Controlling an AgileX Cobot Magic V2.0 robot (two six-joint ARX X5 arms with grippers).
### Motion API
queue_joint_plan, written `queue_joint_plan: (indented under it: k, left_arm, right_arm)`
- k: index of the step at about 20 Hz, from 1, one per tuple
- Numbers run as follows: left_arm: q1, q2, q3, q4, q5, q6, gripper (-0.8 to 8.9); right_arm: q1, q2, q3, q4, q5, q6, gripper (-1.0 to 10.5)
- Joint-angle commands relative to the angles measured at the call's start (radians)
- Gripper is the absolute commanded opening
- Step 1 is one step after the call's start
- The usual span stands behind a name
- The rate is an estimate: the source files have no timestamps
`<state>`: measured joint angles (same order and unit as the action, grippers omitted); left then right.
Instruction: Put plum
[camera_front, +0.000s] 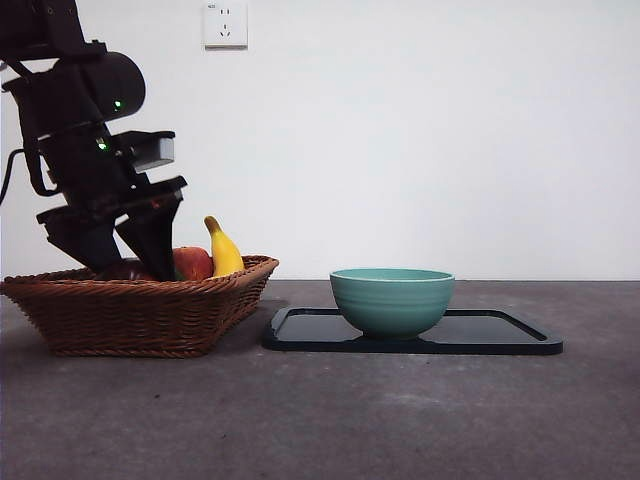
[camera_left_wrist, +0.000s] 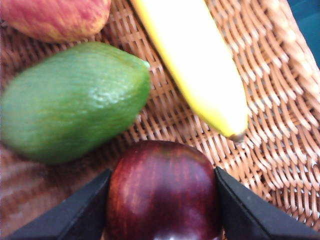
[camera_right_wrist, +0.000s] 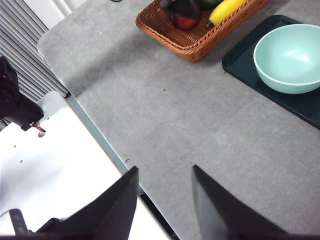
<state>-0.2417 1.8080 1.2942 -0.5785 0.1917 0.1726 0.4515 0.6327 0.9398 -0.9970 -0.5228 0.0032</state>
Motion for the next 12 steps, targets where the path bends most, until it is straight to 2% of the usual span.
queue_joint_plan:
  k: [1,3,6,9,12]
  left_arm:
    - [-0.021,0.014,-0.011,0.037,-0.025,-0.032,2.16]
    - [-0.030,0.014,-0.022,0.035,-0.037,-0.051,2.29]
    - [-0.030,0.014,-0.021,0.018,-0.037,-0.063,4.08]
    - [-0.030,-0.008,0.009,-0.013,-0.037,-0.063,4.07]
    - [-0.030,-0.127,0.014,-0.010,-0.037,-0.063,4.06]
  right_arm:
    - [0.007,0.006,0.006,0.010,-0.001,-0.011,1.7]
    - [0.007,0.006,0.006,0.010,-0.001,-0.011,1.7]
    - [0.007,0.006,0.006,0.010,-0.001,-0.011,1.7]
    - [0.007,0.006,0.006,0.009,-0.001,-0.011,1.7]
    - [0.007,0.006,0.006,0.010,-0.001,-0.011,1.7]
